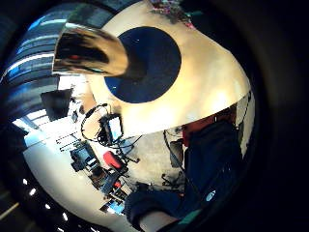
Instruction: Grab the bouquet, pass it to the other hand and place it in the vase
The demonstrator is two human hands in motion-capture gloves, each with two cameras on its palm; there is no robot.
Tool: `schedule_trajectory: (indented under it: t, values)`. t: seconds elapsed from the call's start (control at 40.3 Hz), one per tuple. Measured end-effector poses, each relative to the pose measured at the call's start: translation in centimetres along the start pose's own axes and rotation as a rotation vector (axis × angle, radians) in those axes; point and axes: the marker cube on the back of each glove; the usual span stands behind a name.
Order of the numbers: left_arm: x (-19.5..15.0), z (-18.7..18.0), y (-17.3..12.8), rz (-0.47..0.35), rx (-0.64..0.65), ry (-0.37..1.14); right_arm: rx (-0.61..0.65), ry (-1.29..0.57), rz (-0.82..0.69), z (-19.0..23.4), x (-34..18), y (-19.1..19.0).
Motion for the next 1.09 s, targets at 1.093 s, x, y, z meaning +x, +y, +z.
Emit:
schedule_trajectory:
  t: [1.093]
  values:
    - [-0.1,0.4,-0.7,0.006,-0.019,0.04,0.284,-0.506,0.013,1.7,-0.9,-0.2]
